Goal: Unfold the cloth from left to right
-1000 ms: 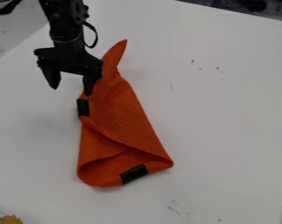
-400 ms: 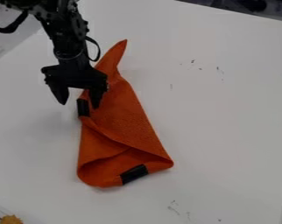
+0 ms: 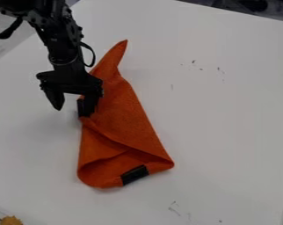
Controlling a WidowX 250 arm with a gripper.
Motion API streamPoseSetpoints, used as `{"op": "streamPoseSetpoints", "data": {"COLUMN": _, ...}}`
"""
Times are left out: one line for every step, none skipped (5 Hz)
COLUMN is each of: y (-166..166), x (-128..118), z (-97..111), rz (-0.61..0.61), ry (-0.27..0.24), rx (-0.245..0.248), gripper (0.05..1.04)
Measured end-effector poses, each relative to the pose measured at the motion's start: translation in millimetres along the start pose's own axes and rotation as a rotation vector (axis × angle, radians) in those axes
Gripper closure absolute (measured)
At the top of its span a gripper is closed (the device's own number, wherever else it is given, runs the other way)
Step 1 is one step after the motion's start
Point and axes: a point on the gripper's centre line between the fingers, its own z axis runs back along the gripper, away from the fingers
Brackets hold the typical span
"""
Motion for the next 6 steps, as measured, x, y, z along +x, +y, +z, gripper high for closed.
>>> {"op": "streamPoseSetpoints", "data": {"y": -0.3, "x": 1.5, "z": -1.3, "rz": 0.001, "ry": -0.009, "rx": -0.004, "gripper": 0.423}}
{"op": "streamPoseSetpoints", "data": {"y": -2.2, "x": 1.1, "z": -7.4, "rz": -0.002, "ry": 0.003, "rx": -0.015, "gripper": 0.728}}
{"op": "streamPoseSetpoints", "data": {"y": -4.2, "x": 4.7, "z": -9.2, "rz": -0.005, "ry": -0.004, "rx": -0.029, "gripper": 0.854}}
{"op": "streamPoseSetpoints", "data": {"y": -2.9, "x": 8.0, "z": -7.0, "rz": -0.008, "ry": -0.005, "rx": -0.022, "gripper": 0.603}}
{"op": "streamPoseSetpoints", "data": {"y": 2.1, "x": 4.9, "z": -0.6, "rz": -0.007, "ry": 0.022, "rx": 0.013, "gripper": 0.298}}
{"op": "streamPoseSetpoints", "data": {"y": 3.6, "x": 6.3, "z": 3.0, "rz": -0.002, "ry": 0.015, "rx": 0.021, "gripper": 0.083}}
